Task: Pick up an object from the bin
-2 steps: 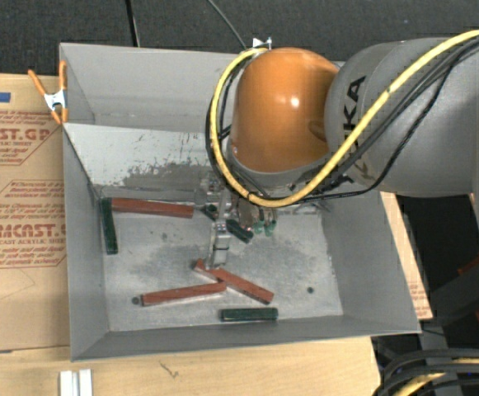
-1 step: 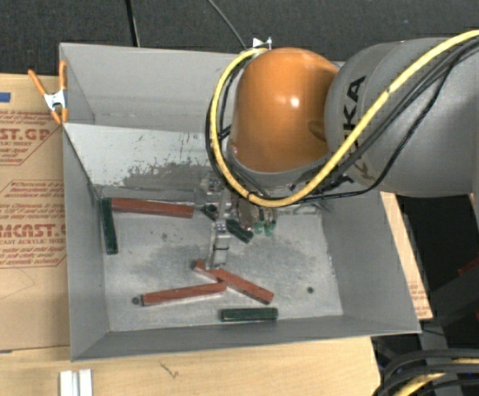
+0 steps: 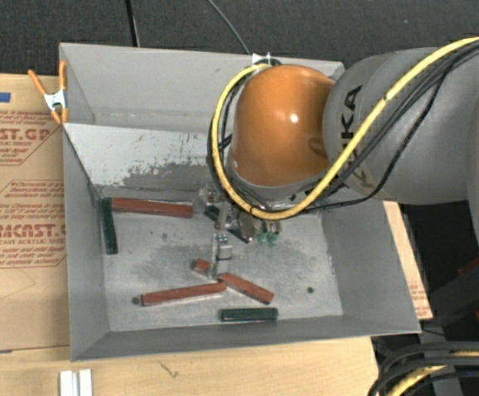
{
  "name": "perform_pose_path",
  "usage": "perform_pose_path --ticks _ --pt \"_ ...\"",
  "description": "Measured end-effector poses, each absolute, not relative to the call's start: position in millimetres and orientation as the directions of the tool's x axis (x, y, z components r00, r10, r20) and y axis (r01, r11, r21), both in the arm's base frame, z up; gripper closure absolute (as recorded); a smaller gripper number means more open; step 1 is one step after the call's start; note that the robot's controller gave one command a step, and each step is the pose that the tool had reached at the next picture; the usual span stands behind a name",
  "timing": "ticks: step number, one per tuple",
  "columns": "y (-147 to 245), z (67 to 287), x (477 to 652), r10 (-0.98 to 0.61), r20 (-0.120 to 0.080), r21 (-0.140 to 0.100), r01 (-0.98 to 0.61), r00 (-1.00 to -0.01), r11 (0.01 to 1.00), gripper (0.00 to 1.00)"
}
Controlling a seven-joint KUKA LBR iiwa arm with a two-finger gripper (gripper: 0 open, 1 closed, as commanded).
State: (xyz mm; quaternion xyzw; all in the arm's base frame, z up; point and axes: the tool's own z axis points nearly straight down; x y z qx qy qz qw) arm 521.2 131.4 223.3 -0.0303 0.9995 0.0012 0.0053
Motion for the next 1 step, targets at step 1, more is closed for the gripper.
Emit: perform_pose_path --ticks 1 --pt "126.4 163.3 510.3 -0.177 -0.006 0.000 -0.177 -0.984 0.984 0.00"
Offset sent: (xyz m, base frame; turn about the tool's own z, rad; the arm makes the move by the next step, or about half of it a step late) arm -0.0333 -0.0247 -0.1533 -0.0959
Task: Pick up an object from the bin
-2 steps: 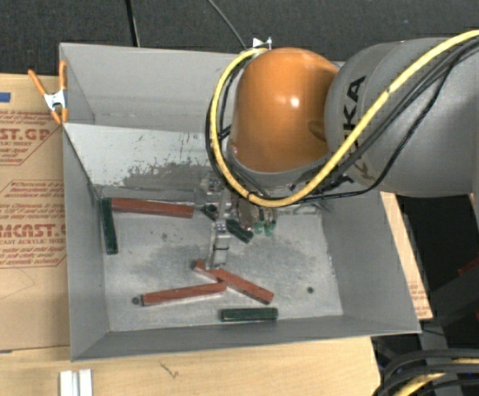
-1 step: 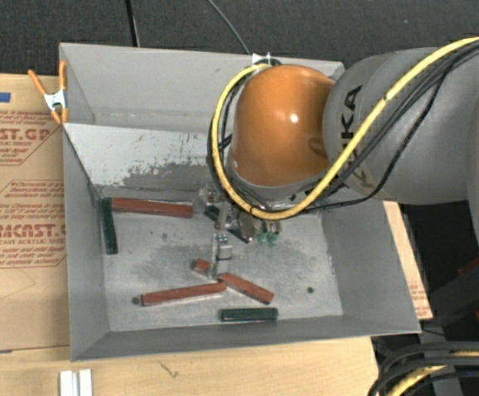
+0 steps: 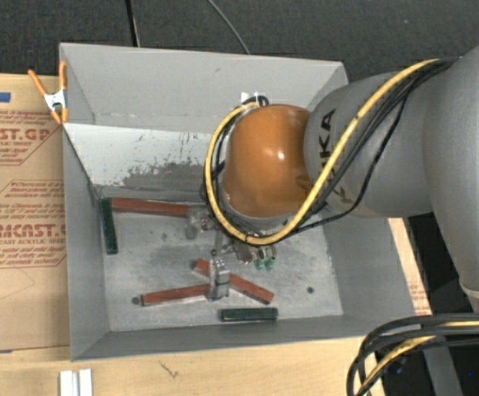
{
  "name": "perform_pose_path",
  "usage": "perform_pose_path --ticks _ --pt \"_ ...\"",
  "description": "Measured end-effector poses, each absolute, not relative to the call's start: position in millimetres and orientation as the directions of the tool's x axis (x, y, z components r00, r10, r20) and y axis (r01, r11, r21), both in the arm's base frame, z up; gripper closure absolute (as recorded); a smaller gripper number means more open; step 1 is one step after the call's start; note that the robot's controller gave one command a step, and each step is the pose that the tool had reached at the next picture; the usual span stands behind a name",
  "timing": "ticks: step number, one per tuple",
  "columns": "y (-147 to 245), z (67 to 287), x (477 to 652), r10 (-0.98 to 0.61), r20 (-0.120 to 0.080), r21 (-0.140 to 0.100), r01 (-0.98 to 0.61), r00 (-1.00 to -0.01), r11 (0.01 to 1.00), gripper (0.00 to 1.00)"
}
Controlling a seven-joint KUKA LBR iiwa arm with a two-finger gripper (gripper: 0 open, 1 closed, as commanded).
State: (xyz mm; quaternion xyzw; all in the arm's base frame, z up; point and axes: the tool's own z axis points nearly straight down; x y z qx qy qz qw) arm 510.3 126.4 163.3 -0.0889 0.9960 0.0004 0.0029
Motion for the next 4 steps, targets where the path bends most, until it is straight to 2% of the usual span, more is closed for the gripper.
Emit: perform_pose_path --ticks 1,2,3,4 --pt "114.7 95.5 495.8 -0.177 -0.004 0.001 -0.177 -0.984 0.984 0.00" --pt "115.6 70.0 484.7 0.129 -0.001 0.002 0.129 -0.992 0.992 1.00" --pt "115.5 70.0 484.7 0.130 -0.001 0.002 0.130 -0.992 0.992 1.00" --pt "109.5 248.4 511.6 0.149 -0.007 0.003 0.149 -0.989 0.989 1.00"
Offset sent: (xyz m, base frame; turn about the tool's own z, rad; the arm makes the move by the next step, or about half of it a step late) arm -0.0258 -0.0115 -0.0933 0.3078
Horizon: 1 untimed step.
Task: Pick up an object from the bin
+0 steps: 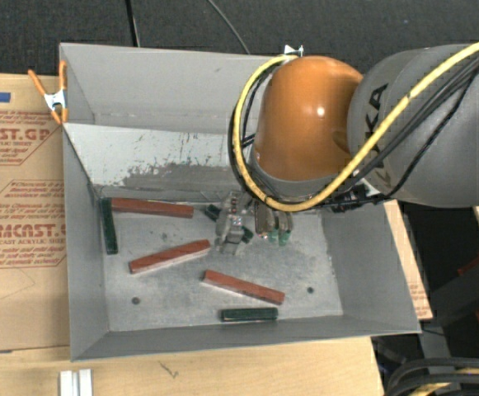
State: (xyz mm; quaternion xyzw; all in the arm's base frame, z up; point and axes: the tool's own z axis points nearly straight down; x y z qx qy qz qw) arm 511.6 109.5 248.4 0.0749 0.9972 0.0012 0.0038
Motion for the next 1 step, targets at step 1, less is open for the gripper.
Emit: perform_pose_path --ticks 1 --pt "109.2 245.9 510.3 0.150 -0.002 0.001 0.150 -0.989 0.989 1.00"
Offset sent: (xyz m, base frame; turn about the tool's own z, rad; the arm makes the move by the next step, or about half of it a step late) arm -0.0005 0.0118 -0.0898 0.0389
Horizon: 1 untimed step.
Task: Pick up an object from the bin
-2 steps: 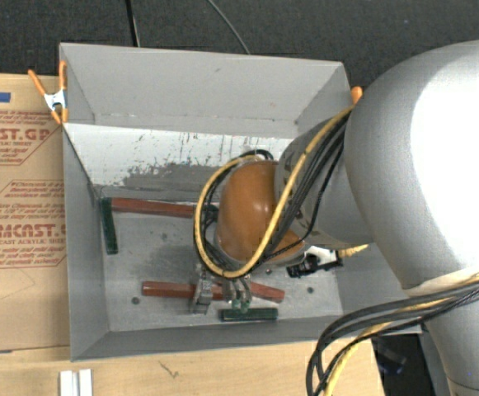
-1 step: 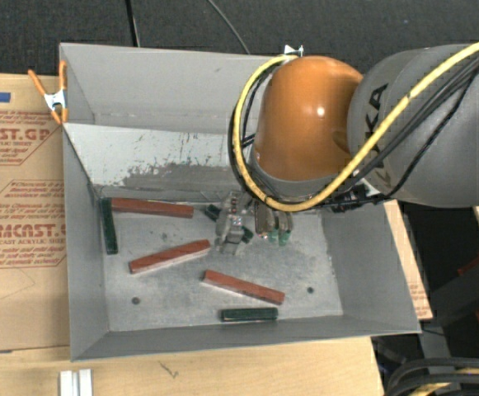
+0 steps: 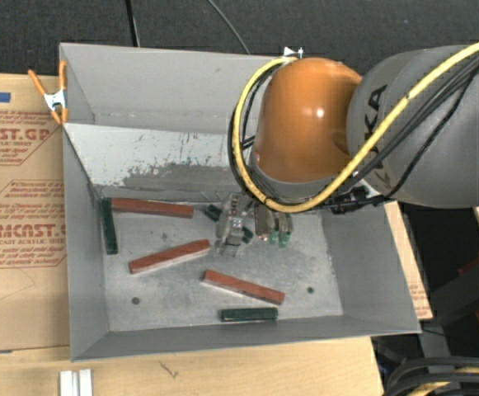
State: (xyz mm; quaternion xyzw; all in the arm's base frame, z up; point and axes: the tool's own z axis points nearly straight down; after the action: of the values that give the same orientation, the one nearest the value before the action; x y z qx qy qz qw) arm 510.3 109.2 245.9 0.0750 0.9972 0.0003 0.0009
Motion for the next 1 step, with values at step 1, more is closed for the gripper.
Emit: perform_pose_path --ticks 1 --pt "121.6 157.4 510.6 0.187 0.001 -0.001 0.187 -0.982 0.982 0.00"
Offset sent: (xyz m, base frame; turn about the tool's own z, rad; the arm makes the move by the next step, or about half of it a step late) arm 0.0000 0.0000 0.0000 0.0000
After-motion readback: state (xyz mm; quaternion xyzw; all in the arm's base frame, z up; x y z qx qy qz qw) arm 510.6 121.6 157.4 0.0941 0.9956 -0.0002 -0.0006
